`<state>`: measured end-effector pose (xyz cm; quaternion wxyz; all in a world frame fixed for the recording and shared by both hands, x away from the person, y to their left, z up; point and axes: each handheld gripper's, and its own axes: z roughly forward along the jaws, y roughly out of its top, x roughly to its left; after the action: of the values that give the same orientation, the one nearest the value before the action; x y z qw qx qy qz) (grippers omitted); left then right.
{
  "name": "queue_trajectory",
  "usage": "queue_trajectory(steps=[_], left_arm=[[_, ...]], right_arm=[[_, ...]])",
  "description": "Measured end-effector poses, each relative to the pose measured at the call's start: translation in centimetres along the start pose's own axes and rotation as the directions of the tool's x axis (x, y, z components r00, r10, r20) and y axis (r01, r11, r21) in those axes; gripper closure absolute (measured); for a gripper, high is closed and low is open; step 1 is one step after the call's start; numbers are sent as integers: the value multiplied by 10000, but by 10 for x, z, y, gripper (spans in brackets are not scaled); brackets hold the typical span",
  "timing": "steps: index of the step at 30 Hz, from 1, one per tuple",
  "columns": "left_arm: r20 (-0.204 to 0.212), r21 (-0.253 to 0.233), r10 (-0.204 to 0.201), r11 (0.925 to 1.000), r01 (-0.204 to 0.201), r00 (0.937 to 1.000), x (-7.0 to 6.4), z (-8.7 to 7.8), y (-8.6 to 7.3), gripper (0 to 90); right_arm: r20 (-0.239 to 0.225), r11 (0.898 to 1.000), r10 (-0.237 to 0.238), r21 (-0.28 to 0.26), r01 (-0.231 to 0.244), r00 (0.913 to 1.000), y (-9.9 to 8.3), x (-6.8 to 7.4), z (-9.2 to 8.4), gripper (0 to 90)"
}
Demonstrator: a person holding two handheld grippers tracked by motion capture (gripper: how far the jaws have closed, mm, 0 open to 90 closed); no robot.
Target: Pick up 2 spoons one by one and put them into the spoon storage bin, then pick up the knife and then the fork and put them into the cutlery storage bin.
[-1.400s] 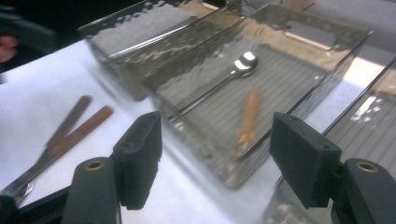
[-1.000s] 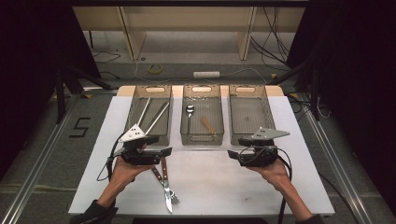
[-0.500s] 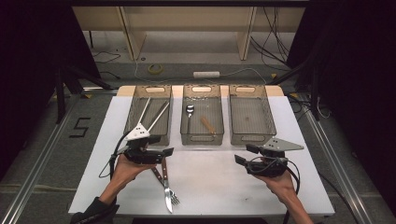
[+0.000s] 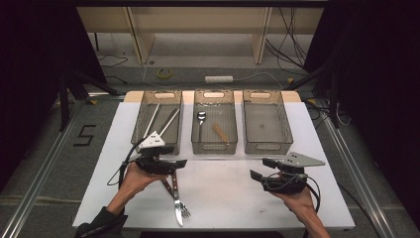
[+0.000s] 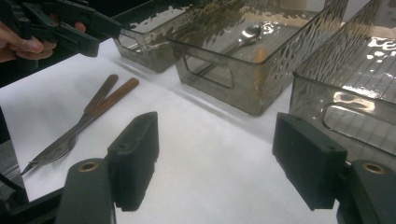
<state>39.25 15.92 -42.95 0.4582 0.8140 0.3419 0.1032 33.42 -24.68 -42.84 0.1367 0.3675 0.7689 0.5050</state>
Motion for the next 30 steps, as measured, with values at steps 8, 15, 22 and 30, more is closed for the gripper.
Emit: queue_trajectory(steps=[8,15,22,30], left_arm=[[56,338,153,9993,-155,9999,0,6,2,266],[172,803,224,9965,-238,9996,1,12,2,278],[319,1612,279,9864,-327,9991,2,23,0,331],[235,2862,892,9537,-922,9957,-1,37,-3,490]], right_arm=[[-23,10000,37,22,-37,10000,-4,2,-5,321],[-37,10000,47,8,-47,10000,-6,4,-8,321],[-79,10000,35,31,-34,10000,-6,5,-9,321],[-174,10000,-9,62,10,9998,-6,5,-9,322]])
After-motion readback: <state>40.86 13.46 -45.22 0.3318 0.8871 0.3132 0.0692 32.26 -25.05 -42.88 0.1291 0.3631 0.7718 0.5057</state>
